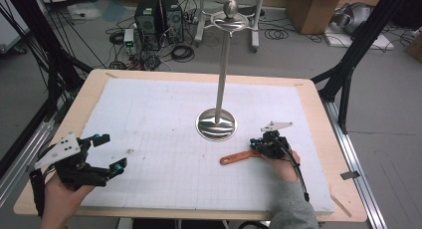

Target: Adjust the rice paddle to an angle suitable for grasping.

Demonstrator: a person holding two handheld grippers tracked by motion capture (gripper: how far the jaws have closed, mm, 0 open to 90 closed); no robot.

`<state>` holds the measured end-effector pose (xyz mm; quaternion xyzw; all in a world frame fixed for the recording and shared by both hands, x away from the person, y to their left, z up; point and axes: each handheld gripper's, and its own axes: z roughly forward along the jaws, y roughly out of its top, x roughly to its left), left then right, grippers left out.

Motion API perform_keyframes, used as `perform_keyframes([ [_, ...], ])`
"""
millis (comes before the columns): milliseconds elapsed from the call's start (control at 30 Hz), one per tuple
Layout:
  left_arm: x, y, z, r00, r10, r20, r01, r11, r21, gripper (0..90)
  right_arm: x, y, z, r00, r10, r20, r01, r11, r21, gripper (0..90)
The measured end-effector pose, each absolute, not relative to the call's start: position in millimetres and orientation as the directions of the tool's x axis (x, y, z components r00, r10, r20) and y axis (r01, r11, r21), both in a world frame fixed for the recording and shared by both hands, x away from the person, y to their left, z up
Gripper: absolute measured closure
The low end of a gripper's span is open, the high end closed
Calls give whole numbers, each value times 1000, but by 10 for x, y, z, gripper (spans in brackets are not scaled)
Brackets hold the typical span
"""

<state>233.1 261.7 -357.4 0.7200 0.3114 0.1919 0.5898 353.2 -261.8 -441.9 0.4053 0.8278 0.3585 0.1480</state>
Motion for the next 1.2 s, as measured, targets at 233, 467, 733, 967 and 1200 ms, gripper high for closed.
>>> perform_keyframes([
  [233, 2424, 2484, -3570, 754, 651, -95, 222, -116, 968, 20, 3415, -2787, -4414, -610, 790, 61, 585, 397, 707, 900],
  [467, 2493, 2380, -3566, 770, 632, -89, 218, -129, 967, 20, 3298, -2984, -4428, -592, 802, 86, 597, 364, 714, 900],
  [733, 2556, 2311, -3565, 778, 622, -87, 220, -140, 965, 20, 3190, -2967, -4310, -627, 776, 74, 534, 359, 765, 900],
  [967, 2580, 2320, -3535, 776, 624, -92, 212, -121, 970, 20, 3009, -2829, -4196, -704, 706, 73, 475, 393, 788, 900],
  [1200, 2585, 2278, -3538, 781, 618, -87, 213, -133, 968, 20, 2879, -2730, -4226, -741, 668, 68, 458, 429, 779, 900],
])
